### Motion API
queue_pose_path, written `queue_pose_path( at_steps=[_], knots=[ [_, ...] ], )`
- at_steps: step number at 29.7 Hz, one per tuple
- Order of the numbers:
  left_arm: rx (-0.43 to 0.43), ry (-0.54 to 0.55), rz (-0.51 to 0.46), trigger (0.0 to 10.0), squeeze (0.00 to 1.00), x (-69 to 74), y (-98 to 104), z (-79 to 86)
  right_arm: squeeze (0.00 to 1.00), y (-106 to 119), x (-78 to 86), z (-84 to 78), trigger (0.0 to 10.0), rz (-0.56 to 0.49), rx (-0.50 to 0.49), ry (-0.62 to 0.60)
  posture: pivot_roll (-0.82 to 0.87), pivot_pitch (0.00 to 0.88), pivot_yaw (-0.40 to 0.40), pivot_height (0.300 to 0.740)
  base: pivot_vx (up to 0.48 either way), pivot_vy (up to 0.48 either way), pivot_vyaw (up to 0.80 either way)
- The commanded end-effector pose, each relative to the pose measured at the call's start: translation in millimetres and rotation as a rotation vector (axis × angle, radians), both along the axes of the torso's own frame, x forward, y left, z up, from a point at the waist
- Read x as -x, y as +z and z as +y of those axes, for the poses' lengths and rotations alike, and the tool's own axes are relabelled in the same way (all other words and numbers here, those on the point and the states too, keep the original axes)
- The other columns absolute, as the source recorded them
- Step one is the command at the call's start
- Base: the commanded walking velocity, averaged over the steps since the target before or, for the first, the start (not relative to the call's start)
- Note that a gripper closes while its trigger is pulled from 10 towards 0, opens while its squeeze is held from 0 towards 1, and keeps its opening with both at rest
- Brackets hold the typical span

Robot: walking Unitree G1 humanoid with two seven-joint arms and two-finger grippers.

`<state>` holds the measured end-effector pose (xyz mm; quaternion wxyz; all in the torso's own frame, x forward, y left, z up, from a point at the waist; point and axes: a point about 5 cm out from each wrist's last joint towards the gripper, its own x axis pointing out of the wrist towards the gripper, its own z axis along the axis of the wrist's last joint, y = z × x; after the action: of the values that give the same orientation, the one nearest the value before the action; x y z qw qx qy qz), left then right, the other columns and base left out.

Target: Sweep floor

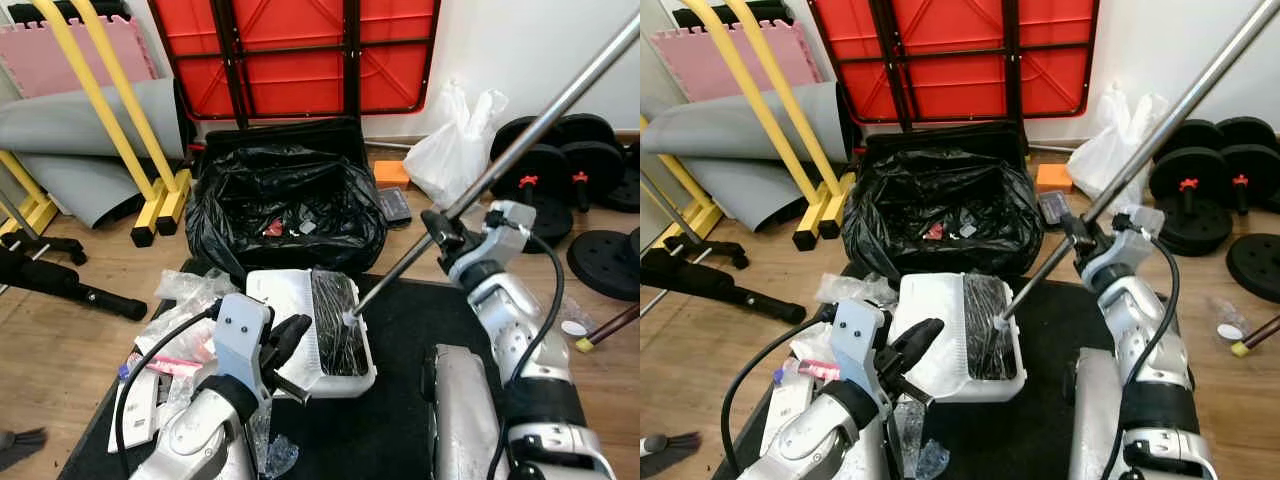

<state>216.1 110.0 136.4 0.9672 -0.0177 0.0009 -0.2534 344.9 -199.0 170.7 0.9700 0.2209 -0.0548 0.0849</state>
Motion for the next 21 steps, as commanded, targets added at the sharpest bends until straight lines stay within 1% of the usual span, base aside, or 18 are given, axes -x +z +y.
queue_pose_path(
  at_steps=[1,2,7,12,16,18,19,21],
  knots=[
    [-0.014,-0.152,0.010,10.0,0.00,4.9,-4.6,-4.0,0.00,23.9,-5.0,4.5,10.0,-0.102,-0.060,0.019,-0.02,0.032,0.027,0.400,0.000,0.000,0.00],
    [-0.012,-0.149,0.009,10.0,0.00,4.6,-4.6,-4.1,0.00,28.8,-6.4,6.0,10.0,-0.116,-0.061,0.021,-0.02,0.031,0.026,0.405,0.000,0.000,0.00],
    [-0.011,-0.145,0.007,10.0,0.00,4.0,-4.5,-4.2,0.00,34.5,-6.2,9.7,10.0,-0.119,-0.082,0.032,-0.02,0.028,0.023,0.419,0.000,0.000,0.00],
    [-0.012,-0.140,0.004,10.0,0.00,3.0,-4.6,-4.3,0.00,35.7,-9.6,8.7,10.0,-0.096,-0.118,-0.007,-0.02,0.025,0.018,0.439,0.000,0.000,0.00],
    [-0.012,-0.139,0.004,10.0,0.00,3.0,-4.5,-4.3,0.00,36.2,-11.1,7.4,10.0,-0.092,-0.125,-0.024,-0.02,0.025,0.018,0.444,0.000,0.000,0.00],
    [-0.012,-0.136,0.002,10.0,0.00,3.1,-4.7,-4.4,0.00,37.8,-14.3,2.4,10.0,-0.081,-0.175,-0.061,-0.01,0.021,0.014,0.454,0.000,0.000,0.00],
    [-0.012,-0.136,0.002,10.0,0.00,3.1,-4.7,-4.4,0.00,37.8,-14.3,2.4,10.0,-0.081,-0.175,-0.061,-0.01,0.021,0.014,0.454,0.000,0.000,0.00],
    [-0.013,-0.135,0.002,10.0,0.00,3.3,-4.9,-4.6,0.00,40.5,-16.2,-0.7,10.0,-0.081,-0.213,-0.080,-0.01,0.019,0.014,0.463,0.000,0.000,0.00]
  ],
)
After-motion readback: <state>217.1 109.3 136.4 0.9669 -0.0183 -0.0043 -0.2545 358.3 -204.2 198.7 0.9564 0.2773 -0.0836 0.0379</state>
